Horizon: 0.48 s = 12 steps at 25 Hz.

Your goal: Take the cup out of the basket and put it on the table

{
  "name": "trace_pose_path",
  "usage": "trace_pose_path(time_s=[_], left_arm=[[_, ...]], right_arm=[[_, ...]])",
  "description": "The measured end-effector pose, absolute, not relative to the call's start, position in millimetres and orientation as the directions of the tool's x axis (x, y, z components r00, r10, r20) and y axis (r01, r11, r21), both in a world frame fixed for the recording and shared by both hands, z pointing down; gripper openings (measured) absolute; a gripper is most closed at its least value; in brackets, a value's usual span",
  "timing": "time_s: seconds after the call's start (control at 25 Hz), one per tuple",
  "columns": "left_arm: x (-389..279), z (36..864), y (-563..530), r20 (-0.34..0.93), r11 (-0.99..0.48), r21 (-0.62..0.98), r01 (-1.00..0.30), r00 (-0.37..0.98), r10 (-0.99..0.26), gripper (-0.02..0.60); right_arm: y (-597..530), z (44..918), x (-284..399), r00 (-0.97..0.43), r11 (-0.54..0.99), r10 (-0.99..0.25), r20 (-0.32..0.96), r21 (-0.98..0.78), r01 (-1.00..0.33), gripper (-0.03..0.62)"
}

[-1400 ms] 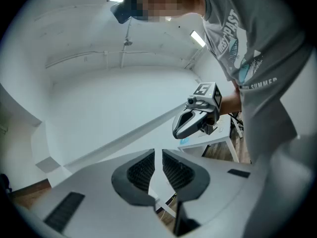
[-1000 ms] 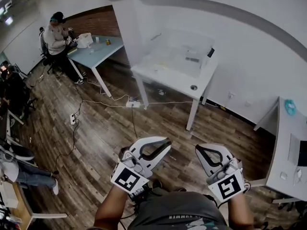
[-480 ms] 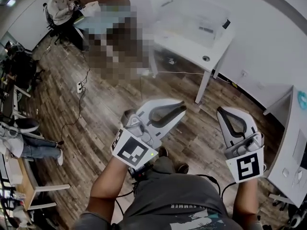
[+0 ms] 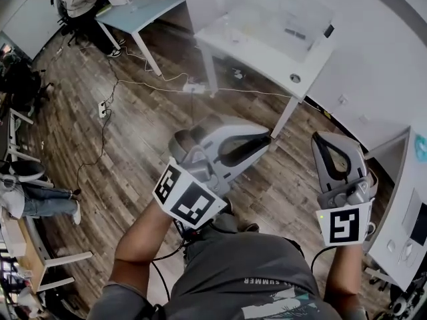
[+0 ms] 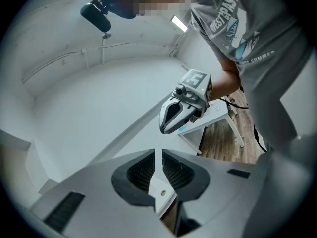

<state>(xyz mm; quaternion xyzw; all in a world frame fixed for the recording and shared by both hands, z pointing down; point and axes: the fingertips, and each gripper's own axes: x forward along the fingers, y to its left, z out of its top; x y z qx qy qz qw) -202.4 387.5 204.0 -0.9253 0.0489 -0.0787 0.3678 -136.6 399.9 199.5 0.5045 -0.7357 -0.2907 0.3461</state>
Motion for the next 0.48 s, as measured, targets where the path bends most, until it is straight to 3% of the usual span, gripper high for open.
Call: trace_pose_path(time_s=[0.48], left_arm=[[-206.3, 197.3, 297.7, 0.040, -0.690, -0.723, -0.033, 0.995, -0.090, 0.055]], right_arm=[[319.3, 211.7, -148.7, -0.348, 0.427, -0.896, 0.274, 0.746, -0.511, 0.011]])
